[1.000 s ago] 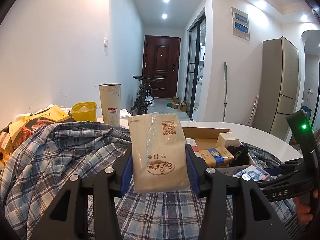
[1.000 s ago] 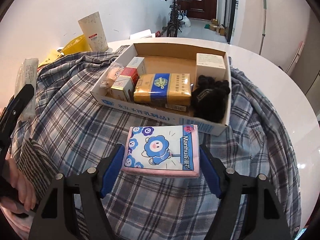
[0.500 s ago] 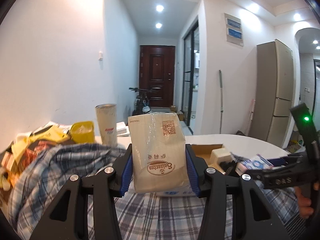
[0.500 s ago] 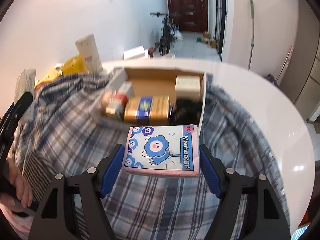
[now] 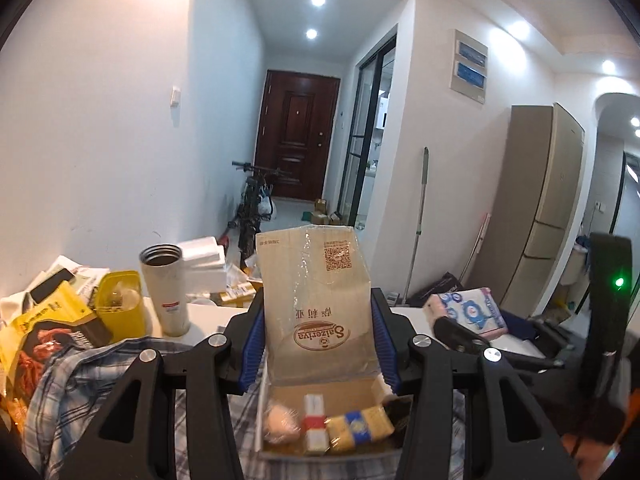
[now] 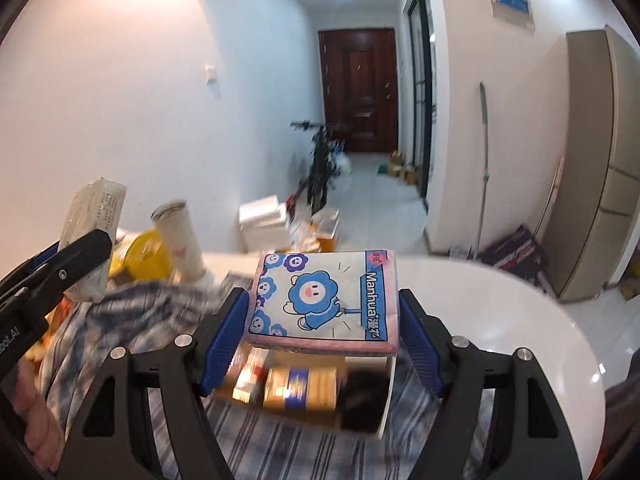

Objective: Organize objects
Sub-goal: 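Carry the white packet and pink card pack over the cardboard box with both tools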

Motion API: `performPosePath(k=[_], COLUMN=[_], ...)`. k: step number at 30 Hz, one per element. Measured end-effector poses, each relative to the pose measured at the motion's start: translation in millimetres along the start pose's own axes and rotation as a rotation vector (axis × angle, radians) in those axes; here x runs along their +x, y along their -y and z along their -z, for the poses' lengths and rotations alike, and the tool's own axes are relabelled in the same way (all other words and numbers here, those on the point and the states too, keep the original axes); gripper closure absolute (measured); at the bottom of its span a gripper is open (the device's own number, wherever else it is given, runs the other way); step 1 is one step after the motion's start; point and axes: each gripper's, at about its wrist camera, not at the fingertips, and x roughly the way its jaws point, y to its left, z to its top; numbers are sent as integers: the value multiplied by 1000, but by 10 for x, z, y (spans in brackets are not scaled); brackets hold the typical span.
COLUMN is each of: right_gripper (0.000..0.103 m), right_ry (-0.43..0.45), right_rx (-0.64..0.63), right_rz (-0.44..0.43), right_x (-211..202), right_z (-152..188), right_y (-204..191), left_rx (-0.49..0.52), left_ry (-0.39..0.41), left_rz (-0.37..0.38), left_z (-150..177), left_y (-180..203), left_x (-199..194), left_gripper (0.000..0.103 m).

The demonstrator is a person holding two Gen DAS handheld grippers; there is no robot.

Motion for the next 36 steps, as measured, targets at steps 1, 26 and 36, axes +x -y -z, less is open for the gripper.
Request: performPosePath(k=[1,26,36], right_gripper=[30,30,30], right_ry=[7,-149,-187], right_rx=[13,135,140], right_rz=[6,140,125], right_x=[52,1279,1308], right_z=[-85,30,65], right_y=[15,831,939], left_rx=[-18,33,91], left_ry=[-5,-342,-472], left_rz=[2,11,47], left_z=[-52,797,1188], left_y=[9,207,374], left_x=[59,1865,2207], left_gripper=[53,53,53])
